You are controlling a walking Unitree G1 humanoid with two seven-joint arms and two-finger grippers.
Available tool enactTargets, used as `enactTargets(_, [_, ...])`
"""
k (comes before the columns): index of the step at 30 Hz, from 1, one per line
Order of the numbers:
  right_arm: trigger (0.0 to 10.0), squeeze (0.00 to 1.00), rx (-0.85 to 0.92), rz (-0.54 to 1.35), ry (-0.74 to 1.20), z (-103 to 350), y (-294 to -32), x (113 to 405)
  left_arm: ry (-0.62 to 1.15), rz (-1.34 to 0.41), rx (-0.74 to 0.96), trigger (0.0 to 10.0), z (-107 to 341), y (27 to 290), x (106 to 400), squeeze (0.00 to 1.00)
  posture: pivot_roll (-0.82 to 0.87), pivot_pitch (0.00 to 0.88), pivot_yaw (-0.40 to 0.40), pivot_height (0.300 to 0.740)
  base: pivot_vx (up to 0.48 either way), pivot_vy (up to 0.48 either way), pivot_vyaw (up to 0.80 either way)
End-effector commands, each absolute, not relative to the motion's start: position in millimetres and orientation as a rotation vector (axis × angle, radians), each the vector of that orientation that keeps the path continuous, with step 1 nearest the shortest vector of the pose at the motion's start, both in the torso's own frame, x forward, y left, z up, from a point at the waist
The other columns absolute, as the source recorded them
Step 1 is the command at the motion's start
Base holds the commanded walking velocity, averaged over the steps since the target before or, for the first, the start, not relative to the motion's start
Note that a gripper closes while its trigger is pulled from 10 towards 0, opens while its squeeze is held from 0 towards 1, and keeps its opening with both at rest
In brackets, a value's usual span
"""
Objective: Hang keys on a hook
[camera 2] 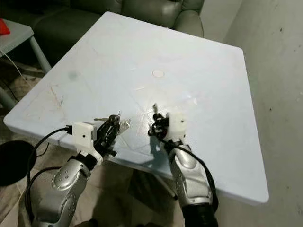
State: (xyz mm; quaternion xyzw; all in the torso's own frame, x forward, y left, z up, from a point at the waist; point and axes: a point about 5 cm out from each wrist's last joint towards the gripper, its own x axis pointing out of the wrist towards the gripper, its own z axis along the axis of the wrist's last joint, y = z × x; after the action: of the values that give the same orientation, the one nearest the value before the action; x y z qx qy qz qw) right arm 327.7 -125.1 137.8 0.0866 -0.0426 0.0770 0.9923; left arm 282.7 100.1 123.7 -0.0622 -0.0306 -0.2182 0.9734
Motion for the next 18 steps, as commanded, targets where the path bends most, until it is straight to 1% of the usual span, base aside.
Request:
enactTargets(1, [10.0, 0.0, 0.188, 0.051, -0.125, 142, -146, 331, -0.066, -0.449, -0.118, 10.0, 123, 99, 285, 0.0, 0.0, 0.027, -0.106, 0.74, 0.0, 0.0, 0.0])
enactTargets(6, [10.0, 0.0, 0.168, -0.028, -0.17, 150, -165, 335, -0.086, -0.439, -0.108, 10.0, 127, 100, 296, 0.0, -0.02, 0.0, -0.09, 0.74, 0.0, 0.0, 0.0])
enactTargets(7, [10.0, 0.0, 0.195, -0.03, -0.175, 151, -168, 335, -0.097, -0.436, -0.109, 10.0, 129, 101, 301, 0.0, -0.02, 0.0, -0.087, 0.74, 0.0, 0.0, 0.0])
enactTargets(10, [10.0, 0.0, 0.2, -0.017, -0.204, 153, -168, 334, -0.106, -0.431, -0.11, 10.0, 132, 103, 306, 0.0, -0.03, 0.0, -0.081, 0.74, 0.0, 0.0, 0.0])
enactTargets(18, [10.0, 0.0, 0.232, 0.002, -0.196, 150, -166, 331, -0.126, -0.418, -0.108, 10.0, 135, 107, 315, 0.0, -0.04, 0.0, -0.073, 0.74, 0.0, 0.0, 0.0])
